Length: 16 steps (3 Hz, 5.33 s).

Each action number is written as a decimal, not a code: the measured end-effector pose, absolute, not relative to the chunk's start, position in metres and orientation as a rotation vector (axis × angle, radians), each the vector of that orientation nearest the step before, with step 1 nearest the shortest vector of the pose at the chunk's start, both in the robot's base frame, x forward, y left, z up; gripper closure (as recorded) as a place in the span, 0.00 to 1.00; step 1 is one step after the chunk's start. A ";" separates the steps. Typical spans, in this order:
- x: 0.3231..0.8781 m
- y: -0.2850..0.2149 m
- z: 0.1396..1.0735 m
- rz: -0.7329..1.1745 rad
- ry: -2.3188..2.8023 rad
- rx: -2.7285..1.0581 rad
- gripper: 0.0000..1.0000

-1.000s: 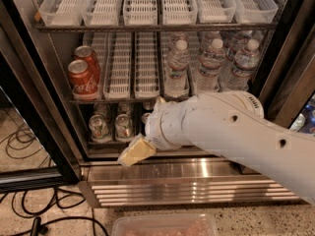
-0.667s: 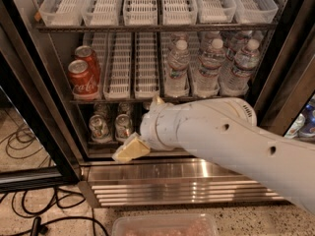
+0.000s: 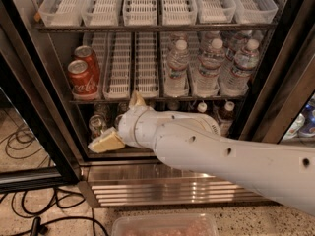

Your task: Pick coke can from middle shelf of fridge

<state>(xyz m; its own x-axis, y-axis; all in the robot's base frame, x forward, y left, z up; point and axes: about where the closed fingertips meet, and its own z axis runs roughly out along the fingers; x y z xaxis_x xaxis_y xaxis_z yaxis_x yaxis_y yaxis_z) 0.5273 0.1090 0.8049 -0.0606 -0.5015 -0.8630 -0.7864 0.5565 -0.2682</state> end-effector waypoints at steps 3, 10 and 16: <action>0.562 0.162 0.847 0.495 1.536 -0.869 0.00; 0.604 0.188 0.837 0.200 1.471 -0.595 0.25; 0.659 0.198 0.834 0.160 1.451 -0.501 0.43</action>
Offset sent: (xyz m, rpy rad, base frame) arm 0.0512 0.0572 0.0591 0.4359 -0.1106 -0.0401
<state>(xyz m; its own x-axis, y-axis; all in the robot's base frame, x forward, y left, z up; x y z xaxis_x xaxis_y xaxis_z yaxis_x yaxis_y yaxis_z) 0.6590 0.1981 0.8342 0.1303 -0.1930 -0.9725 -0.4006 0.8870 -0.2297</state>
